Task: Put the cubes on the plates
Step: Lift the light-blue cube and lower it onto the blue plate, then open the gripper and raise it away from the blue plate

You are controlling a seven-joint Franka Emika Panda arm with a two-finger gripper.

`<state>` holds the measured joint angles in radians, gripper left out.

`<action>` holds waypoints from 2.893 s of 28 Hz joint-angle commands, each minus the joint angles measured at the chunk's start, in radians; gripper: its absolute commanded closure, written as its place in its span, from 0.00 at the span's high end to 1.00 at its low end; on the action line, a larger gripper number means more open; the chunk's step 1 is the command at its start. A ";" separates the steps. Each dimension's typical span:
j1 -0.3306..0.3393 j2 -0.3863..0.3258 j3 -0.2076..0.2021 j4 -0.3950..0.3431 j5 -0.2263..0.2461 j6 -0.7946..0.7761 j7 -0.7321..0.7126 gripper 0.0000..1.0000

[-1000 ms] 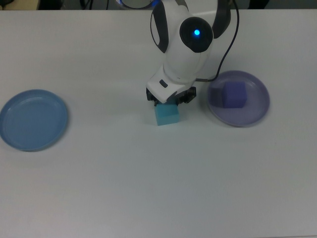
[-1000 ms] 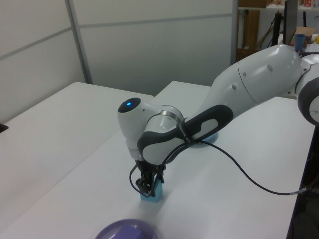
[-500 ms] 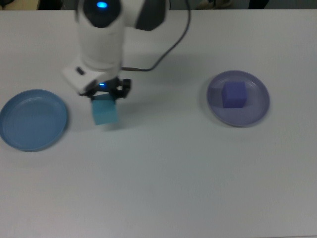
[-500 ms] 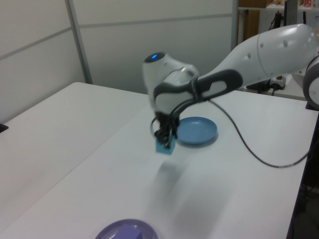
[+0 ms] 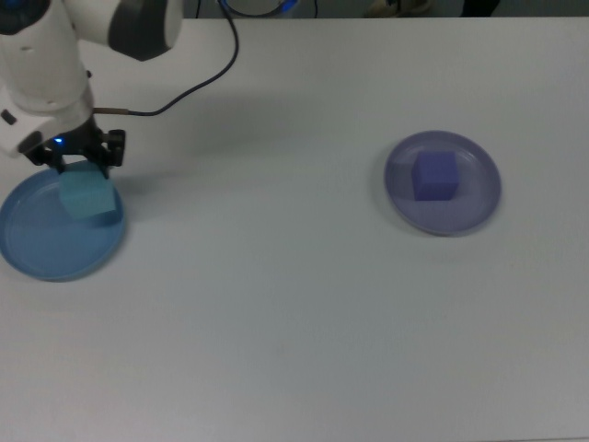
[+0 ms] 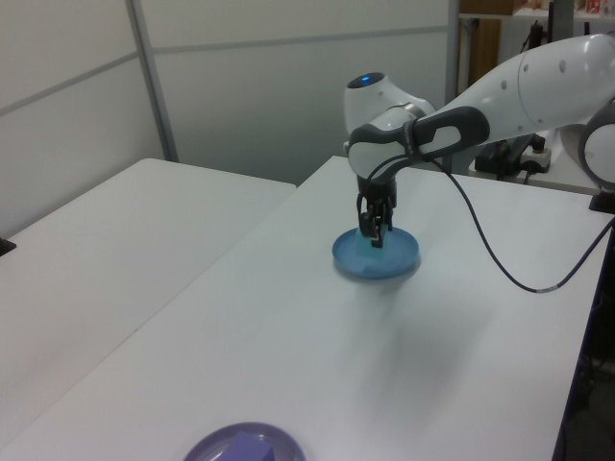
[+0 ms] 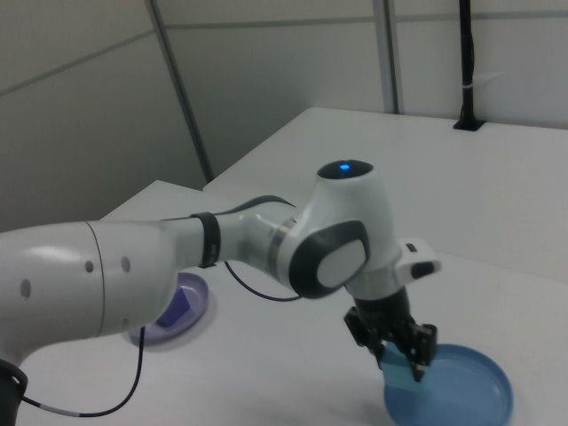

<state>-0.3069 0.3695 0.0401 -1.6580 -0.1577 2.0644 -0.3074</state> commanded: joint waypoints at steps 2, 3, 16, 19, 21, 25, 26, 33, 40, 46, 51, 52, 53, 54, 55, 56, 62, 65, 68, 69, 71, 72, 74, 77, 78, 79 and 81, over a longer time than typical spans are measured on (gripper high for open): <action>-0.040 0.061 0.004 0.007 0.006 0.080 -0.013 0.39; -0.041 0.071 0.004 0.007 0.006 0.094 -0.013 0.39; -0.078 0.080 0.004 0.007 0.021 0.137 -0.004 1.00; -0.080 0.068 0.006 0.007 0.023 0.134 -0.004 1.00; -0.080 0.059 0.006 0.007 0.024 0.134 -0.003 1.00; -0.072 0.025 0.015 0.006 0.047 0.117 0.001 1.00; -0.069 0.011 0.017 0.006 0.056 0.099 0.001 1.00; 0.021 -0.107 0.024 0.006 0.122 -0.108 0.112 1.00; 0.189 -0.211 0.023 -0.006 0.106 -0.263 0.396 1.00; 0.250 -0.331 0.023 -0.078 0.072 -0.283 0.410 1.00; 0.273 -0.347 0.024 -0.071 0.072 -0.287 0.491 1.00; 0.285 -0.351 0.024 -0.069 0.072 -0.290 0.516 1.00; 0.292 -0.357 0.026 -0.069 0.072 -0.293 0.524 1.00; 0.295 -0.366 0.026 -0.069 0.073 -0.302 0.527 1.00; 0.296 -0.371 0.026 -0.071 0.076 -0.311 0.527 1.00; 0.298 -0.376 0.026 -0.077 0.079 -0.319 0.525 1.00; 0.308 -0.362 0.029 -0.081 0.102 -0.290 0.519 1.00; 0.301 -0.360 0.026 -0.080 0.142 -0.270 0.510 1.00; 0.299 -0.360 0.020 -0.077 0.159 -0.264 0.465 1.00; 0.299 -0.360 0.018 -0.077 0.159 -0.264 0.456 1.00; 0.299 -0.360 0.018 -0.077 0.156 -0.264 0.444 1.00; 0.299 -0.360 0.018 -0.075 0.153 -0.264 0.442 1.00; 0.299 -0.360 0.018 -0.074 0.147 -0.264 0.441 1.00; 0.299 -0.360 0.018 -0.072 0.149 -0.265 0.433 1.00; 0.298 -0.360 0.018 -0.072 0.152 -0.265 0.435 1.00; 0.298 -0.360 0.017 -0.071 0.156 -0.265 0.435 1.00; 0.292 -0.360 0.017 -0.068 0.159 -0.270 0.435 1.00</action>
<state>-0.0116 0.0226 0.0687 -1.7163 -0.0225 1.7793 0.1590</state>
